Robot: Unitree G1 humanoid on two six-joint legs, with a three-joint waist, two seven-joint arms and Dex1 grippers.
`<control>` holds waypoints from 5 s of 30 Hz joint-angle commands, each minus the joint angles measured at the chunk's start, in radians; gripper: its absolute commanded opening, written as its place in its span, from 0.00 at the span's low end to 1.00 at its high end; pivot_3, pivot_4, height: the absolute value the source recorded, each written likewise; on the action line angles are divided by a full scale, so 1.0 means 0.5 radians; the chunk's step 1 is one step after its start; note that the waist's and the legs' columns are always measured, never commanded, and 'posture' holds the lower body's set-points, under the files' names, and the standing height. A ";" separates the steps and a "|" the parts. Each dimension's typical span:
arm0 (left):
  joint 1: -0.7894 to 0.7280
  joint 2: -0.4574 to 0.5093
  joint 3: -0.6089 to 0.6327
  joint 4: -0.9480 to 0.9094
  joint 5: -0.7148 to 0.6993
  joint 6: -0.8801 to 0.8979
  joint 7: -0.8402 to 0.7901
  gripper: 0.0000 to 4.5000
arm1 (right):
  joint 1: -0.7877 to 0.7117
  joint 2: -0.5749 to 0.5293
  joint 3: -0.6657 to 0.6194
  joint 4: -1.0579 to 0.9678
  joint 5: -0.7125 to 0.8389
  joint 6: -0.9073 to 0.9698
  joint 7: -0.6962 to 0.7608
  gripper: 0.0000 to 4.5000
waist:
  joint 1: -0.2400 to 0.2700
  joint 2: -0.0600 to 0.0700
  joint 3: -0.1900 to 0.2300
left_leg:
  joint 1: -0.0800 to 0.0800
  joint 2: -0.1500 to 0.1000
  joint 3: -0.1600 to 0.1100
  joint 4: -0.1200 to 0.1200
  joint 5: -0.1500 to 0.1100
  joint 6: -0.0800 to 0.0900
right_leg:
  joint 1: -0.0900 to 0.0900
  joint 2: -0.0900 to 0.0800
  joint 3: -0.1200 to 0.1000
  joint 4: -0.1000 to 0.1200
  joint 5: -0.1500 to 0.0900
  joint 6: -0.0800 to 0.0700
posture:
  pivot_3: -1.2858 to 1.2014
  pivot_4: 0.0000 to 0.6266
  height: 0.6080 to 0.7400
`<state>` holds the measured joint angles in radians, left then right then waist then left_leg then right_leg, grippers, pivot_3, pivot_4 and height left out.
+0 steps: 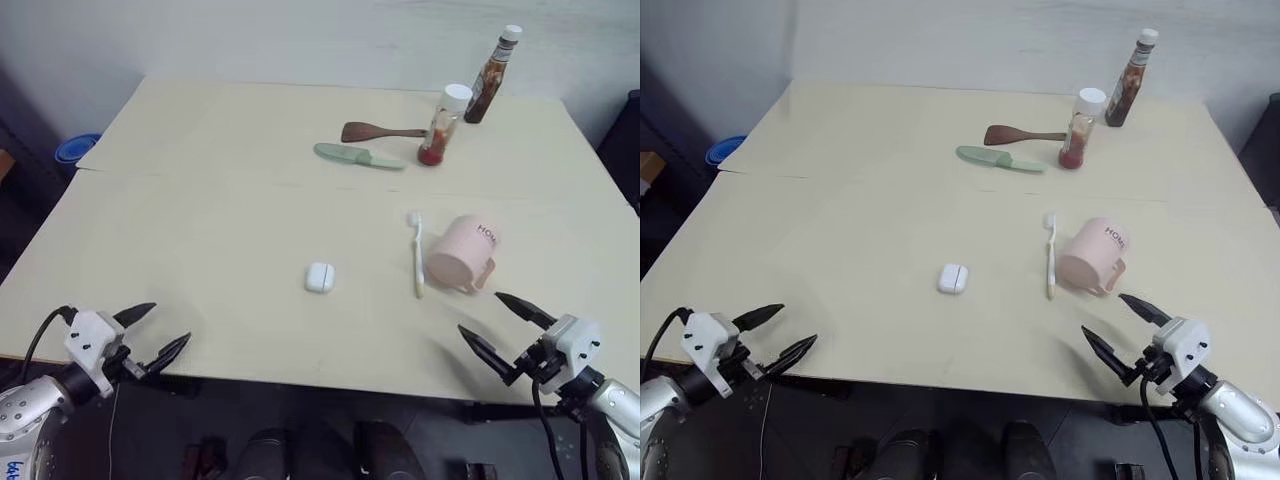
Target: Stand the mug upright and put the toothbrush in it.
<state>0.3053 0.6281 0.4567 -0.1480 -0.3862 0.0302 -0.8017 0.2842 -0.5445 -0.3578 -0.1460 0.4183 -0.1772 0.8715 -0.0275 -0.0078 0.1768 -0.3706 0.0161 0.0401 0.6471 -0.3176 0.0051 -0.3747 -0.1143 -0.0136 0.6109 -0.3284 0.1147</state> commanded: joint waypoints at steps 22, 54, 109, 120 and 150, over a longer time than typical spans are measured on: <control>-0.389 0.327 -0.283 -0.302 -0.342 0.571 -0.358 1.00 | -0.011 0.001 0.084 -0.106 0.155 -0.162 0.272 1.00 | 0.016 0.001 0.001 | 0.000 -0.001 -0.001 0.002 0.003 0.000 | 0.001 0.000 -0.002 0.005 0.000 0.000 | 0.52 0.24 1.00; -2.560 -0.741 -1.308 2.544 0.725 -0.622 -0.749 0.65 | 0.430 0.114 0.081 -0.755 0.341 -0.031 0.101 1.00 | 0.063 -0.019 0.010 | -0.001 -0.001 0.022 0.026 0.002 0.009 | -0.003 0.022 -0.013 0.020 0.007 0.014 | 0.52 0.24 1.00; -0.841 0.213 -0.510 -0.065 -0.264 0.404 -0.725 1.00 | -0.707 -0.727 -0.502 -0.231 1.364 2.868 -1.587 1.00 | 0.020 0.001 0.008 | -0.001 0.006 0.018 0.008 0.005 -0.009 | -0.010 -0.001 -0.018 0.012 0.005 0.000 | 0.52 0.24 1.00; -0.619 0.150 -0.562 -0.285 -0.299 0.379 -0.712 1.00 | -1.618 -0.313 -0.410 0.293 1.126 3.579 -2.063 1.00 | 0.003 0.003 0.006 | -0.014 0.004 0.025 0.008 0.007 -0.006 | -0.023 -0.001 -0.014 0.019 0.006 0.002 | 0.52 0.24 1.00; -0.318 0.097 -0.246 -0.401 -0.461 0.429 -0.503 1.00 | -1.403 0.234 0.348 0.095 0.161 0.945 -0.222 0.01 | -0.025 0.002 0.006 | -0.029 0.005 0.040 0.029 0.002 0.014 | -0.041 0.008 -0.015 0.024 0.014 0.015 | 0.52 0.24 1.00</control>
<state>0.1367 0.6806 0.3001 -0.3400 -0.5988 0.2583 -1.0662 -0.4181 -0.4565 -0.2597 -0.0828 0.5586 0.4456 0.6984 -0.0399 -0.0070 0.1797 -0.3853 0.0189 0.0595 0.6616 -0.3163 0.0115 -0.3952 -0.1105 -0.0216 0.6231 -0.3216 0.1223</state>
